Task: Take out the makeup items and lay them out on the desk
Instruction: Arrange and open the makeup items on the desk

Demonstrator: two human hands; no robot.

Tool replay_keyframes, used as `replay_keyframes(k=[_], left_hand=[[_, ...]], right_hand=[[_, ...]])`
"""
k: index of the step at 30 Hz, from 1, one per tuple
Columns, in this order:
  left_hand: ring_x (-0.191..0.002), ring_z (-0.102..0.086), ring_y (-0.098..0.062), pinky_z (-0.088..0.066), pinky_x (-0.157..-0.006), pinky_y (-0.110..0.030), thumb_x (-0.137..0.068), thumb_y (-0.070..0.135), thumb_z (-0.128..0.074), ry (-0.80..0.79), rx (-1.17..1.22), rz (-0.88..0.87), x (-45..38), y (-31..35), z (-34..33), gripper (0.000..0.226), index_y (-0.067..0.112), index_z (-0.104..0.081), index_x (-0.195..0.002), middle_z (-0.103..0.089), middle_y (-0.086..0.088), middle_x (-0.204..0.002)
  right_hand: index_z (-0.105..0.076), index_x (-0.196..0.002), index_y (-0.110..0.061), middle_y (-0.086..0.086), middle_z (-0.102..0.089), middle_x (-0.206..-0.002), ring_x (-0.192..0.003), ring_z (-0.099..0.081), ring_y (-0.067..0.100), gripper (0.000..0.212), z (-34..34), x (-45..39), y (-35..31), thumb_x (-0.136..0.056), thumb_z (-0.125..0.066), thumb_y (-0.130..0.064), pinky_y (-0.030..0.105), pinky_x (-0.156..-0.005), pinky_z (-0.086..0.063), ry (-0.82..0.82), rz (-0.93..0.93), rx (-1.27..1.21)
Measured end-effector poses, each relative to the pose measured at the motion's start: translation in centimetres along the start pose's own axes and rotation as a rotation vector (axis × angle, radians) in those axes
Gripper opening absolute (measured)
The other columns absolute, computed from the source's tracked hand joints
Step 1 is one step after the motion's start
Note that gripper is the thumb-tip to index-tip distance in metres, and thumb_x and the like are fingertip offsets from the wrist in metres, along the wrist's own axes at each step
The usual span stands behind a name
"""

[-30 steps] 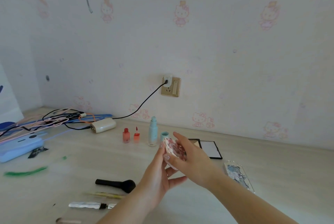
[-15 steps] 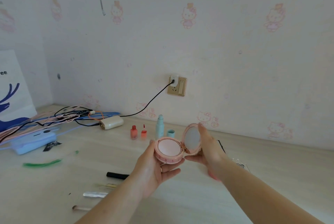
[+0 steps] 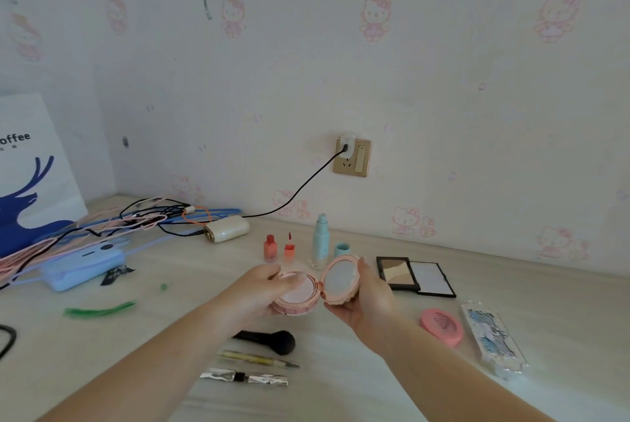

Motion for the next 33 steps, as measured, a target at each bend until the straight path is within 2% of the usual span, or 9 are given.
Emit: replay_keyframes(k=[4, 7, 10, 14, 17, 21, 26, 30, 33], left_hand=[[-0.1, -0.063, -0.007, -0.05, -0.087, -0.02, -0.062, 0.023, -0.085, -0.07, -0.428, -0.191, -1.4, -0.5, 0.6, 0.042, 0.034, -0.064, -0.098, -0.07, 0.01, -0.1], [-0.082, -0.061, 0.0, -0.043, -0.065, -0.004, -0.06, 0.018, -0.086, -0.006, -0.543, -0.259, -2.4, -0.7, 0.8, 0.036, 0.035, -0.06, -0.079, -0.066, 0.015, -0.084], [-0.077, -0.059, -0.001, -0.04, -0.059, -0.008, -0.055, 0.035, -0.085, 0.046, -0.636, -0.239, -3.5, -1.4, 1.3, 0.036, 0.033, -0.055, -0.075, -0.061, 0.015, -0.08], [-0.089, -0.053, -0.017, -0.036, -0.068, -0.025, -0.036, 0.071, -0.061, 0.11, -0.893, -0.133, -4.9, -2.3, 1.8, 0.071, 0.025, -0.048, -0.089, -0.055, 0.007, -0.093], [-0.089, -0.049, -0.017, -0.035, -0.069, -0.026, -0.039, 0.069, -0.063, 0.106, -0.919, -0.092, -5.1, -2.5, 1.8, 0.069, 0.025, -0.045, -0.09, -0.052, 0.006, -0.093], [-0.094, -0.053, -0.019, -0.041, -0.07, -0.028, -0.029, 0.075, -0.054, 0.111, -0.939, -0.06, -5.2, -2.6, 1.9, 0.082, 0.024, -0.049, -0.093, -0.057, 0.005, -0.098], [-0.111, -0.051, -0.023, -0.045, -0.089, -0.031, -0.031, 0.075, -0.053, 0.1, -0.934, -0.031, -4.6, -2.3, 1.8, 0.103, 0.021, -0.045, -0.119, -0.055, 0.001, -0.116], [-0.126, -0.044, -0.023, -0.036, -0.1, -0.029, -0.067, 0.052, -0.073, 0.056, -0.858, -0.074, -3.5, -1.1, 1.3, 0.099, 0.023, -0.018, -0.144, -0.048, -0.004, -0.133], [-0.126, -0.044, -0.02, -0.037, -0.1, -0.029, -0.07, 0.044, -0.075, 0.177, -0.745, -0.19, -3.1, -0.2, 1.8, 0.092, 0.021, -0.026, -0.144, -0.047, -0.004, -0.137]], right_hand=[[-0.054, -0.101, -0.013, 0.017, -0.065, -0.093, -0.082, -0.064, 0.027, 0.033, -0.8, -2.2, 1.4, -0.099, -0.035, -0.04, 0.045, -0.085, -0.053, -0.022, -0.014, -0.009], [-0.051, -0.115, -0.012, 0.019, -0.064, -0.103, -0.085, -0.064, 0.029, 0.037, -1.1, -3.8, 2.0, -0.099, -0.035, -0.04, 0.043, -0.079, -0.054, -0.021, -0.015, -0.017], [-0.051, -0.116, -0.011, 0.02, -0.063, -0.104, -0.086, -0.064, 0.031, 0.037, -1.0, -4.8, 2.6, -0.099, -0.035, -0.041, 0.042, -0.072, -0.055, -0.006, -0.016, -0.001], [-0.054, -0.099, -0.012, 0.019, -0.064, -0.097, -0.087, -0.064, 0.033, 0.031, -1.0, -5.8, 2.9, -0.1, -0.036, -0.037, 0.045, -0.076, -0.054, 0.009, -0.032, 0.008], [-0.054, -0.092, -0.011, 0.018, -0.063, -0.091, -0.081, -0.063, 0.031, 0.031, -1.1, -6.3, 3.0, -0.101, -0.035, -0.033, 0.043, -0.069, -0.054, -0.01, -0.028, 0.001], [-0.053, -0.103, -0.006, 0.022, -0.063, -0.102, -0.09, -0.062, 0.035, 0.031, -1.4, -6.8, 2.7, -0.101, -0.035, -0.031, 0.045, -0.075, -0.054, -0.027, -0.015, 0.039], [-0.053, -0.107, -0.006, 0.021, -0.065, -0.102, -0.091, -0.065, 0.034, 0.032, -1.0, -6.9, 2.3, -0.101, -0.035, -0.031, 0.045, -0.077, -0.055, -0.047, -0.002, 0.078], [-0.052, -0.114, -0.012, 0.012, -0.066, -0.097, -0.093, -0.064, 0.024, 0.029, 0.4, -6.0, 0.9, -0.101, -0.036, -0.032, 0.035, -0.082, -0.053, -0.034, 0.031, 0.175], [-0.051, -0.119, -0.017, 0.009, -0.063, -0.104, -0.101, -0.061, 0.02, 0.027, 2.7, -4.8, -2.0, -0.098, -0.044, -0.032, 0.036, -0.091, -0.049, 0.026, 0.122, 0.253]])
Point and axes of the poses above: each hand's wrist, its own x-axis away from the middle knuckle, its own z-axis out of the back of the hand, y = z × x, the point moved 4 cm from there along -x, towards the middle knuckle
